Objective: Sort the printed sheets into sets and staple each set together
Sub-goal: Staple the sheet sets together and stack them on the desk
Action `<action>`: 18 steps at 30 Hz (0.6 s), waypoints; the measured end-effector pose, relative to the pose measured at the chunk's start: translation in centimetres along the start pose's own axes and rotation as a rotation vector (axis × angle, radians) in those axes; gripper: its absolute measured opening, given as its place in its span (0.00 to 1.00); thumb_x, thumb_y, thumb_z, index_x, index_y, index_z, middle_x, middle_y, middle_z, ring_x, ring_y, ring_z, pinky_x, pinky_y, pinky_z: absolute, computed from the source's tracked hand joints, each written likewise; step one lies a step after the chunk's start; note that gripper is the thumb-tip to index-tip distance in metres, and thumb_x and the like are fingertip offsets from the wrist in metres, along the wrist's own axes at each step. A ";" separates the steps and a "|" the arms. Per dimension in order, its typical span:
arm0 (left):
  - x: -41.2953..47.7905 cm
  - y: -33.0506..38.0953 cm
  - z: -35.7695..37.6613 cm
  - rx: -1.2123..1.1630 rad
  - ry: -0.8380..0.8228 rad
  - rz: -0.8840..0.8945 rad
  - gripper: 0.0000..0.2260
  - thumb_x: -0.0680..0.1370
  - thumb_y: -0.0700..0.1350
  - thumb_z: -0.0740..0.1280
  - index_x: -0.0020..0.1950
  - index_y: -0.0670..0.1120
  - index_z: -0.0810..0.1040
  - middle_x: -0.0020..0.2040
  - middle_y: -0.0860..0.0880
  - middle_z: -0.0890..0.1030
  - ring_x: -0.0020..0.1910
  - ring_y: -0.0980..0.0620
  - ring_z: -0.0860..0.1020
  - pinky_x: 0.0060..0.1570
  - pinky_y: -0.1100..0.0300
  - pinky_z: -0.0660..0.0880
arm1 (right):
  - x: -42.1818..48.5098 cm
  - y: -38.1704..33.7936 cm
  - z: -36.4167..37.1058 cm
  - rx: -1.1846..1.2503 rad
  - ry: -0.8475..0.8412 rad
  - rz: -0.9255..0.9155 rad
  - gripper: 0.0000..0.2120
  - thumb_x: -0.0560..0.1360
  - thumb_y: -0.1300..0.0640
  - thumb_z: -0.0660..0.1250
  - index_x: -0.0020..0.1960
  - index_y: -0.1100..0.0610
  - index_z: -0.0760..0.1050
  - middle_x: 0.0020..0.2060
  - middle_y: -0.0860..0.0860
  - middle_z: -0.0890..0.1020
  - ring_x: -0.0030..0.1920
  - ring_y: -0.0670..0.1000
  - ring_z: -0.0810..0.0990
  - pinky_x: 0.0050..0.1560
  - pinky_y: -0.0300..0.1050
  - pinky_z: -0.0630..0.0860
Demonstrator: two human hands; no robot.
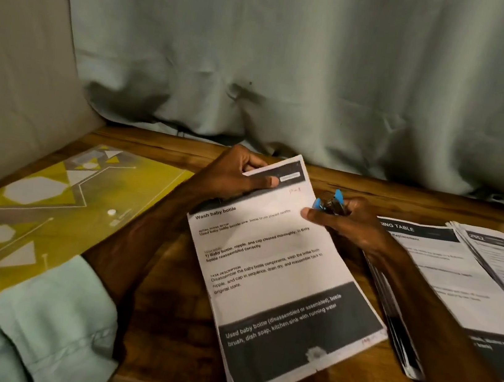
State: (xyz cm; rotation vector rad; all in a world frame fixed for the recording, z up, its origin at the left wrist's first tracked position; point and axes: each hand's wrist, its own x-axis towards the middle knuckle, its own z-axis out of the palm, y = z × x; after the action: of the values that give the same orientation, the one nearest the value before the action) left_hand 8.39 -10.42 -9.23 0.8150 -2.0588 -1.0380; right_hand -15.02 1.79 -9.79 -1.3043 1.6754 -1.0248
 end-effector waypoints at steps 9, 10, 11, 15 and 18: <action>0.5 -1.0 -1.5 0.375 0.349 0.008 0.19 0.73 0.58 0.77 0.60 0.52 0.83 0.54 0.56 0.86 0.52 0.59 0.83 0.56 0.53 0.81 | 1.0 1.1 -0.6 0.158 0.052 -0.078 0.20 0.72 0.50 0.79 0.50 0.67 0.80 0.43 0.64 0.86 0.43 0.65 0.82 0.48 0.56 0.76; 0.5 -1.3 -1.5 0.408 0.406 -0.043 0.25 0.71 0.59 0.78 0.64 0.52 0.81 0.59 0.54 0.83 0.58 0.55 0.81 0.60 0.52 0.79 | 1.0 1.2 -0.7 0.190 0.093 -0.086 0.17 0.73 0.51 0.78 0.48 0.66 0.80 0.42 0.65 0.85 0.44 0.66 0.81 0.48 0.56 0.76; 0.8 -2.3 -1.5 0.406 0.456 -0.099 0.30 0.69 0.60 0.79 0.67 0.51 0.78 0.63 0.52 0.81 0.61 0.52 0.79 0.63 0.51 0.78 | 1.2 1.4 -0.8 0.233 0.136 -0.088 0.16 0.73 0.52 0.78 0.46 0.65 0.80 0.41 0.66 0.84 0.43 0.65 0.80 0.47 0.55 0.77; 0.1 -1.6 -1.2 -0.006 0.451 -0.330 0.28 0.69 0.62 0.80 0.60 0.47 0.78 0.56 0.49 0.85 0.48 0.57 0.85 0.47 0.60 0.82 | 1.7 2.0 -1.1 0.379 0.241 -0.050 0.15 0.75 0.53 0.77 0.50 0.65 0.79 0.31 0.60 0.79 0.31 0.55 0.76 0.31 0.42 0.76; -0.4 -0.5 -1.2 -0.110 0.132 -0.459 0.08 0.79 0.51 0.73 0.52 0.47 0.82 0.48 0.47 0.88 0.35 0.60 0.85 0.36 0.66 0.80 | 2.2 2.4 -1.1 0.398 0.255 -0.007 0.16 0.74 0.53 0.77 0.52 0.65 0.79 0.31 0.55 0.80 0.31 0.52 0.75 0.31 0.42 0.75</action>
State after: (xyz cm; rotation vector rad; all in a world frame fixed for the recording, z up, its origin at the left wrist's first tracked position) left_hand 9.67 -10.91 -9.24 1.2984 -1.7246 -1.2873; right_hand -17.31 0.16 -11.79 -0.9496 1.5413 -1.4899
